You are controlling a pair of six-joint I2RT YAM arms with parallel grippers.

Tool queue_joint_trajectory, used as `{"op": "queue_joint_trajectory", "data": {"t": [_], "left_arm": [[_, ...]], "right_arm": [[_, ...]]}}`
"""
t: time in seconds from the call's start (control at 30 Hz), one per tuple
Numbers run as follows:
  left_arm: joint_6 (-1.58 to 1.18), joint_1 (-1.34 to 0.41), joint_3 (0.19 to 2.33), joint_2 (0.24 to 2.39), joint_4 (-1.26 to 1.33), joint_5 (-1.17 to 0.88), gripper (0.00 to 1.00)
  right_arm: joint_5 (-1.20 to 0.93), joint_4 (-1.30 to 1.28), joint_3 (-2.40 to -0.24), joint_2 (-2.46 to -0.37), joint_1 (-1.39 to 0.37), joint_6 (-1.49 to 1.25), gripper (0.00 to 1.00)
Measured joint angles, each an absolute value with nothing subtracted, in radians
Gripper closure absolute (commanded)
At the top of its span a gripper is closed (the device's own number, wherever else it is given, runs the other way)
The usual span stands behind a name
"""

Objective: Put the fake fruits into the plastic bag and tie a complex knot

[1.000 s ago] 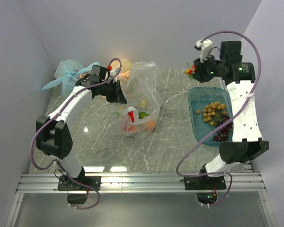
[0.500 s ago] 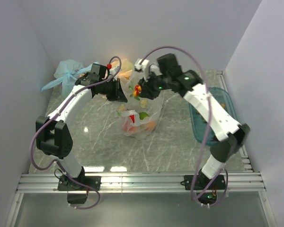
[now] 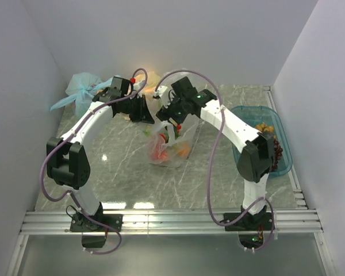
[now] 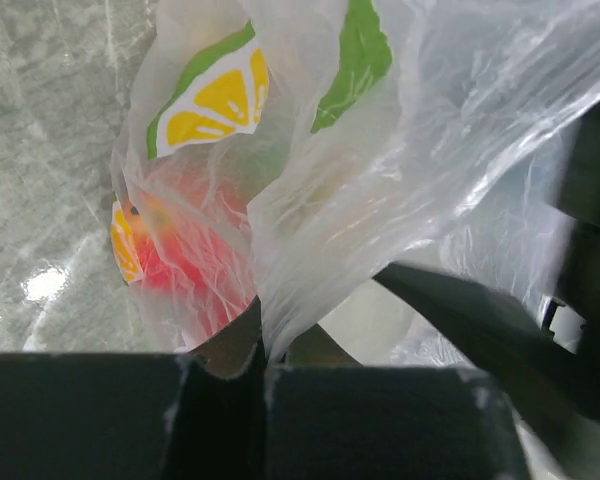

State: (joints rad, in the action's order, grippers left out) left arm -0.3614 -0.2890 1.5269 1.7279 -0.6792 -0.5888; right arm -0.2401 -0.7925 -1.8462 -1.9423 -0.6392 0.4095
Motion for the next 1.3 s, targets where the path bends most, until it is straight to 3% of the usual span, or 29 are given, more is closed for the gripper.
{"op": "queue_joint_trajectory", "data": {"t": [0.13, 0.3, 0.43, 0.57, 0.73, 0.93, 1.3], "left_arm": [[-0.364, -0.28, 1.527, 1.731, -0.679, -0.59, 0.99], [-0.365, -0.275, 1.527, 1.731, -0.678, -0.59, 0.99], [-0.372, -0.275, 1.527, 1.731, -0.678, -0.59, 0.99], [-0.38, -0.275, 1.527, 1.731, -0.677, -0.59, 1.0], [-0.379, -0.275, 1.527, 1.731, -0.678, -0.59, 0.99], [-0.38, -0.275, 1.526, 1.731, -0.677, -0.59, 1.0], [-0.379, -0.275, 1.527, 1.736, -0.678, -0.59, 0.99]], "right_arm": [[-0.319, -0.816, -1.838, -1.825, -0.639, 0.41, 0.16], [-0.383, -0.805, -1.742, -1.519, -0.615, 0.399, 0.13], [-0.366, -0.755, -1.652, -1.301, -0.495, 0.344, 0.09], [-0.323, -0.731, -1.589, -1.248, -0.28, 0.283, 0.04], [-0.231, -0.774, -1.534, -1.385, 0.027, 0.237, 0.04], [-0.12, -0.818, -1.479, -1.597, 0.252, 0.179, 0.05], [-0.027, -0.813, -1.567, -1.936, 0.305, 0.166, 0.05]]}}
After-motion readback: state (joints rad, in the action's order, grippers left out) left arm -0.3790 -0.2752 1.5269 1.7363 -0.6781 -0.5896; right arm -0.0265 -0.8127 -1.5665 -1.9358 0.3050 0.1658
